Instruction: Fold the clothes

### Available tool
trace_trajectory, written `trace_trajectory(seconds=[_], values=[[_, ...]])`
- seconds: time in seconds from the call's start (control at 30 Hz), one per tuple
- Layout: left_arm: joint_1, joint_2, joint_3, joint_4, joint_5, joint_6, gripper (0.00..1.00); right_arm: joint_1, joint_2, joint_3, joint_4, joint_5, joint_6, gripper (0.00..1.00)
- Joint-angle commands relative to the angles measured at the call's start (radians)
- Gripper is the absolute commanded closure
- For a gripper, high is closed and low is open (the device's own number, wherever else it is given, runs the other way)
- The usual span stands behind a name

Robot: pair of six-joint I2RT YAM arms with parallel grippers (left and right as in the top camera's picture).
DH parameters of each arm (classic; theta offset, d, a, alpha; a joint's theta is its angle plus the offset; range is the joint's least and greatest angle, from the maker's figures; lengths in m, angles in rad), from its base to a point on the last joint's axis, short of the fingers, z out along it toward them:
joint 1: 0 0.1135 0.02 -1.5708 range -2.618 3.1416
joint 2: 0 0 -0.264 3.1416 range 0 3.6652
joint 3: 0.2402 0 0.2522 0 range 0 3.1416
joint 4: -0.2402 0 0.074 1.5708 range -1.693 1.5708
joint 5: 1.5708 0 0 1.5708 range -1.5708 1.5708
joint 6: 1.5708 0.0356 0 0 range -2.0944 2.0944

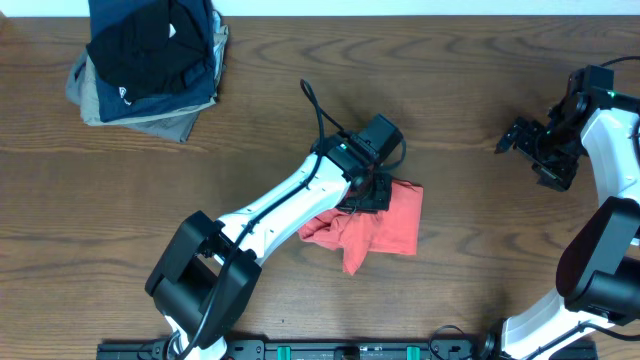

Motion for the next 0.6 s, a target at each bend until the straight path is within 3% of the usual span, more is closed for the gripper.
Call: trace_trajectory(seconds=[0.0, 0.23, 0.57], values=[[-0.007, 0.0, 0.039, -0.001, 0.019, -0.005, 0.94, 0.001, -0.01, 0.013, -0.001, 0.003, -0.015, 0.01], [-0.007, -0.051, 0.061, -0.067, -0.109, -0.005, 0.94, 0.001, -0.01, 0.013, -0.001, 0.003, -0.015, 0.01], [-0.068, -0.051, 0.058, -0.061, -0.172, -0.047, 0.94, 0.001, -0.01, 0.013, -0.001, 0.003, -0.015, 0.01]])
